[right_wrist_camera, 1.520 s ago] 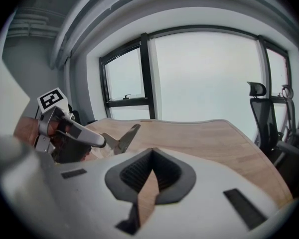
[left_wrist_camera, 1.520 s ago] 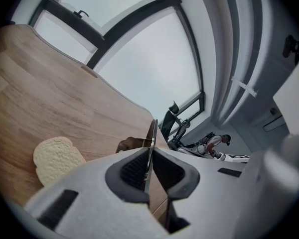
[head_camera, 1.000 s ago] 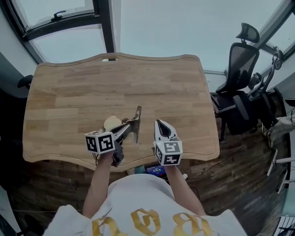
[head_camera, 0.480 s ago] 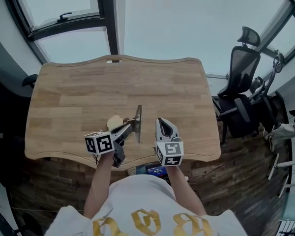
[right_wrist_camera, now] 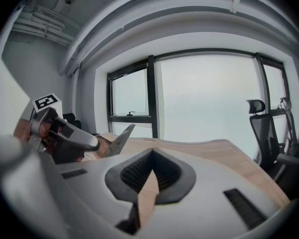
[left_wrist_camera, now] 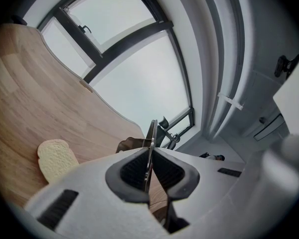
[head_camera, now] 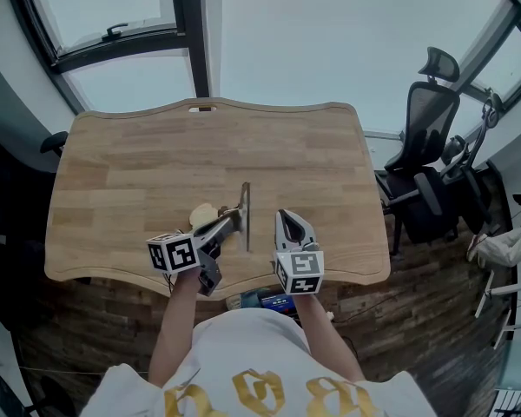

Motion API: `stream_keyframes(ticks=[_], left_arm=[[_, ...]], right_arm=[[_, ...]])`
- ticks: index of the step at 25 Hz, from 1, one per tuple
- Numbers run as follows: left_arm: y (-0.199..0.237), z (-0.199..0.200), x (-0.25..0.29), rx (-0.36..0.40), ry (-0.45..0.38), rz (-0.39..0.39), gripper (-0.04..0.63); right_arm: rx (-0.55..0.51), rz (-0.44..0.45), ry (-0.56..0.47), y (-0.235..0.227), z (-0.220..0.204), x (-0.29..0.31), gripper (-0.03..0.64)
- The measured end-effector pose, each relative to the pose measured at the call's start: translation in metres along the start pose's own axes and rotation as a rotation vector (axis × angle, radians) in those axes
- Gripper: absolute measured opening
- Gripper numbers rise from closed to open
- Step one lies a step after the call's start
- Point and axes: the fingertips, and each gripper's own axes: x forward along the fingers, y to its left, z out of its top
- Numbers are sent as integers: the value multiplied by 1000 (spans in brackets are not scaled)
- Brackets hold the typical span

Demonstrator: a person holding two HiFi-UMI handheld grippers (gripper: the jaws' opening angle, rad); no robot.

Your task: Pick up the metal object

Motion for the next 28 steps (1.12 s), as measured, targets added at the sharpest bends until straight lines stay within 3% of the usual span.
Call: stream_keyframes(ticks=[28], left_arm=[[7, 1, 2, -55, -18, -12, 37]], right_arm=[[34, 1, 25, -7, -10, 5, 11]])
